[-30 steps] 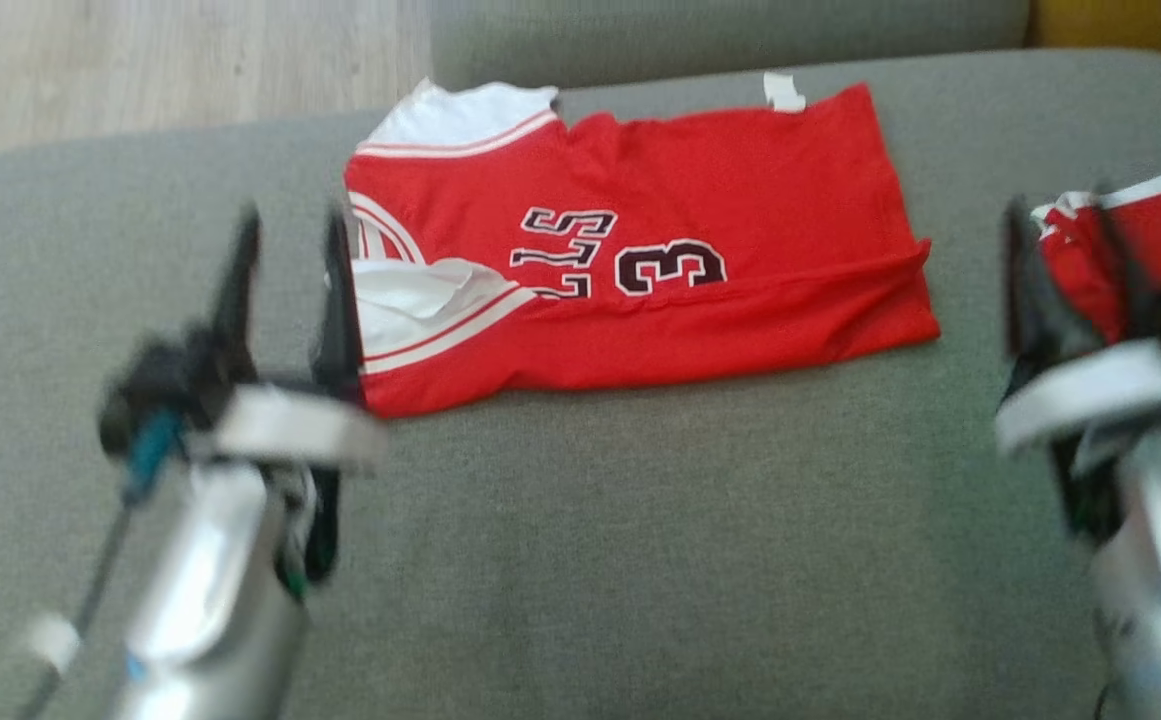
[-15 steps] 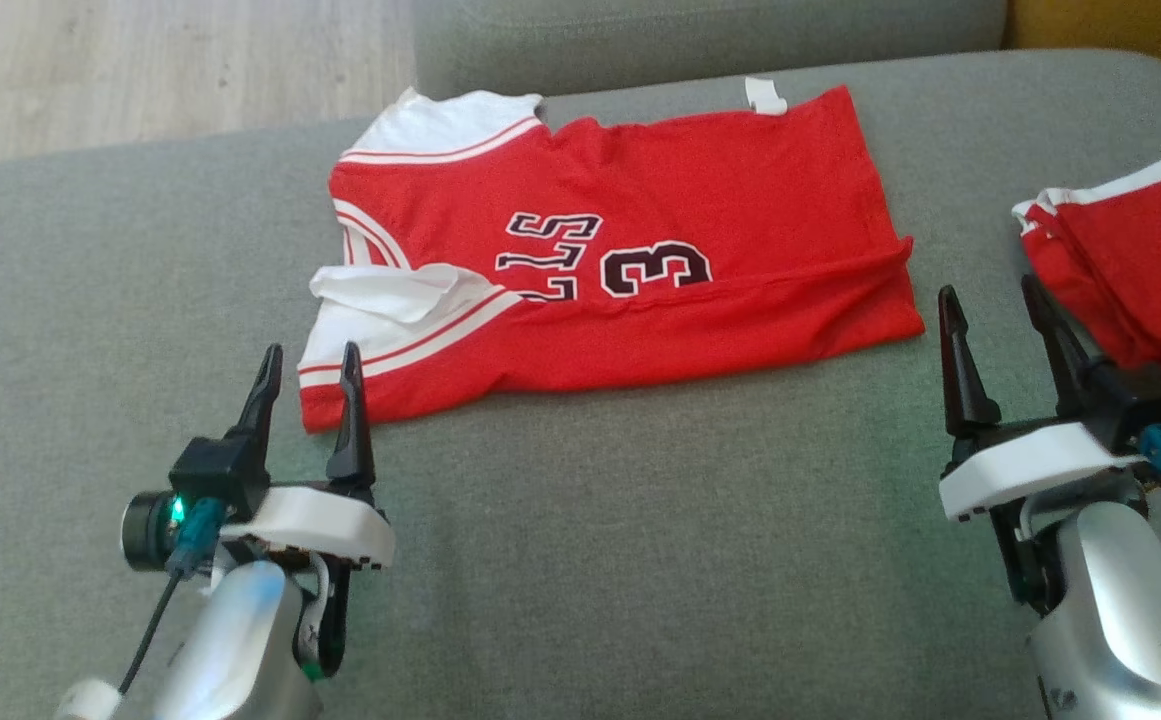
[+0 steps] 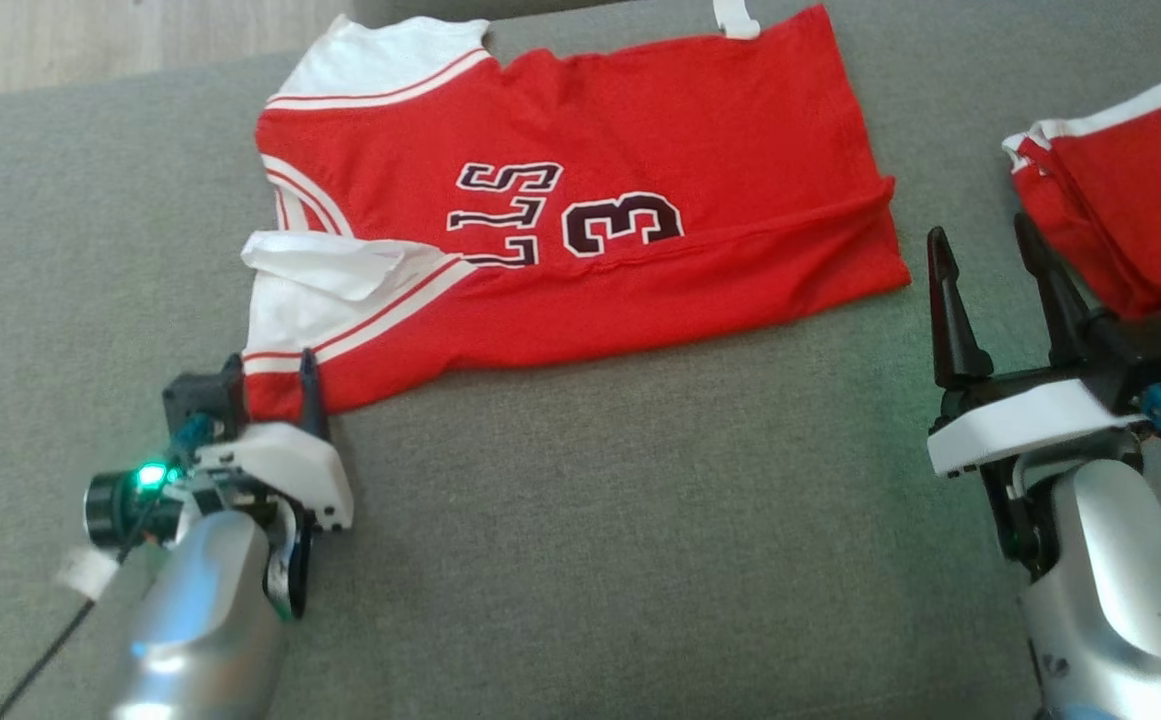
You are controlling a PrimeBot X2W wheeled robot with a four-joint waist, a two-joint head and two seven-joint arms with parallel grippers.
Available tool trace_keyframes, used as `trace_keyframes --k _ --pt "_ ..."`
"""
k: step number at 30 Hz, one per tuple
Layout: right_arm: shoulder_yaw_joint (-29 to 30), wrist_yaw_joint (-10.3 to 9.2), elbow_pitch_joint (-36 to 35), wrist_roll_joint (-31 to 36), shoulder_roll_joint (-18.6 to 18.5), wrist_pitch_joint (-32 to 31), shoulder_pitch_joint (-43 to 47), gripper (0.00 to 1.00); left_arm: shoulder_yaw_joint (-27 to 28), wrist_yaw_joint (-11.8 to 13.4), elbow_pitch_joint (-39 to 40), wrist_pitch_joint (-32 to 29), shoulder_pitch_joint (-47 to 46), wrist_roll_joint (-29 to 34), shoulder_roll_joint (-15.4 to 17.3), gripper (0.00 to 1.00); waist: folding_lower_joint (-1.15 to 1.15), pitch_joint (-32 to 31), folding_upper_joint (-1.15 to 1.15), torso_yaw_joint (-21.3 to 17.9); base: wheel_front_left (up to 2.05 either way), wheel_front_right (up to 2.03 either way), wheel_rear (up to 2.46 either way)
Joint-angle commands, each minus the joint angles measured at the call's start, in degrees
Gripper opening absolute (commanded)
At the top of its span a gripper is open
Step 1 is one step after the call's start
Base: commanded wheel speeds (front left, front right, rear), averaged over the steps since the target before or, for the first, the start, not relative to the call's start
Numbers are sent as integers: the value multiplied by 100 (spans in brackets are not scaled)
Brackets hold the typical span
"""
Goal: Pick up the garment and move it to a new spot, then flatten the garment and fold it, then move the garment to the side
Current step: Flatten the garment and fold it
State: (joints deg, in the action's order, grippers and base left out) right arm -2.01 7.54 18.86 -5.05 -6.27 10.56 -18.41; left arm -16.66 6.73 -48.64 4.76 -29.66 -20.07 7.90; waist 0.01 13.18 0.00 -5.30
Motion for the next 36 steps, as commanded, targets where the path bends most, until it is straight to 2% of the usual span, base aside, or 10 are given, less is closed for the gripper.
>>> trace_keyframes --k 1,7,9,10,17,21,25,29,36 --pt "-134 -5 -206 -45 -26 -12 -148 100 125 44 -19 -86 -232 64 179 100 -1 46 0 -41 0 0 0" --pt "-107 -5 -208 -72 -15 -35 -175 100 -67 -171 -440 -439 -382 69 127 100 -1 86 0 -68 0 0 0" --pt "-72 -5 -127 -54 -6 -144 -182 100 -121 -253 -511 -518 -411 63 110 20 -1 69 0 -57 0 0 0" --pt "-65 -5 -68 -27 -5 -217 -192 100 -128 -278 -518 -507 -431 53 109 0 -1 57 0 -47 0 0 0" --pt "545 -5 570 350 176 -1071 -402 100 -113 -312 -123 300 -629 67 131 0 -1 -47 0 93 0 0 0" --pt "650 -5 960 392 290 -1433 -701 100 -197 -405 236 735 -738 151 126 0 -1 -69 0 165 0 0 0" --pt "632 -5 1321 341 325 -1678 -967 100 -251 -396 489 864 -785 221 116 0 -1 -55 0 207 0 0 0" --pt "636 -5 2062 330 336 -2041 -1461 100 -354 -389 733 911 -818 283 74 0 -1 40 0 300 0 0 0" --pt "779 -5 3067 644 338 -2337 -2102 100 -479 -398 842 894 -830 292 5 0 -1 199 0 471 0 0 0"
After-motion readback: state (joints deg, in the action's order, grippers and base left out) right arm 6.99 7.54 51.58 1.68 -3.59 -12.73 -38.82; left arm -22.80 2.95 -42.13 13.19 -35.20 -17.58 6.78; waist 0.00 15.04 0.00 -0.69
